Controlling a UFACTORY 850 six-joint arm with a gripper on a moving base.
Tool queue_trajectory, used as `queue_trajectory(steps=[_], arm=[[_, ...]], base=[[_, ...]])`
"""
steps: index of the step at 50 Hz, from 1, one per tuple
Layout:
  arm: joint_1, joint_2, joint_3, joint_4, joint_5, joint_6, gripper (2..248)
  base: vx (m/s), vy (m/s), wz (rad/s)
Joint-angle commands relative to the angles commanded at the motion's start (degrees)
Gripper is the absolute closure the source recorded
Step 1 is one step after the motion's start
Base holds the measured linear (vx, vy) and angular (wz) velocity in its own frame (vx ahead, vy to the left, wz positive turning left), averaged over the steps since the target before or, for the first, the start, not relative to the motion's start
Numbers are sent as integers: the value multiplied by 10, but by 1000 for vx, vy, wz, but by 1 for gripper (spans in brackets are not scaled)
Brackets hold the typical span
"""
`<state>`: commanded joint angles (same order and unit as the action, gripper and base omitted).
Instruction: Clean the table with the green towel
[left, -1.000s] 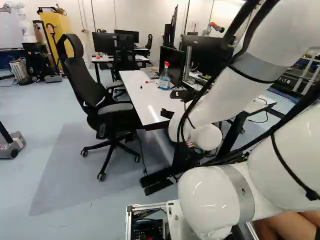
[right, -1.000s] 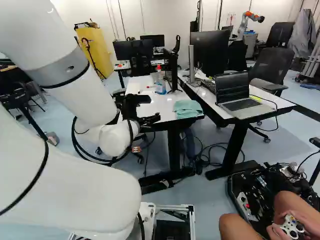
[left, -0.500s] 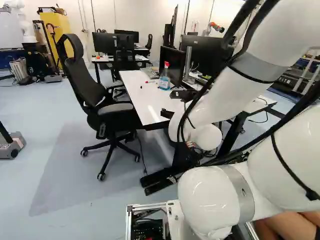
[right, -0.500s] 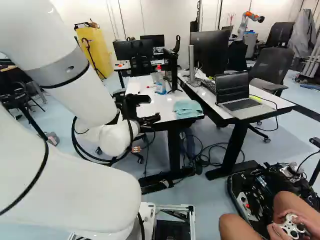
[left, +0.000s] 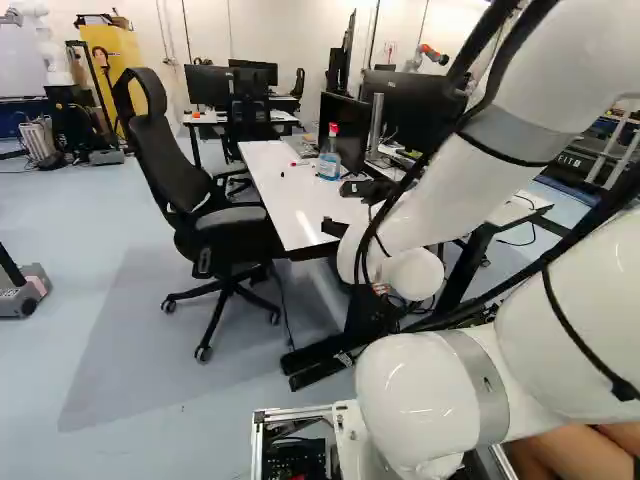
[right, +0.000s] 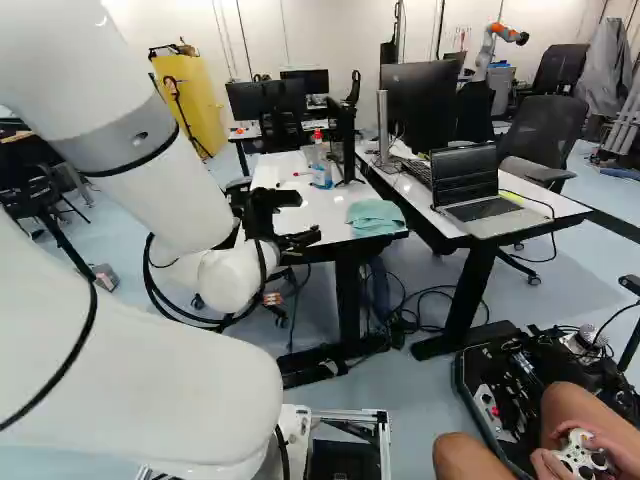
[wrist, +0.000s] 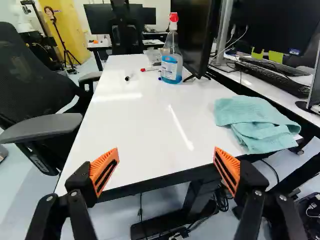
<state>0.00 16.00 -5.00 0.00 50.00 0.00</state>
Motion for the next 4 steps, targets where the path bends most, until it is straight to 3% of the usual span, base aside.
queue_trajectory(steps=[4], arm=[[0,0,0,0,0,0,3]], base=[[0,0,0]])
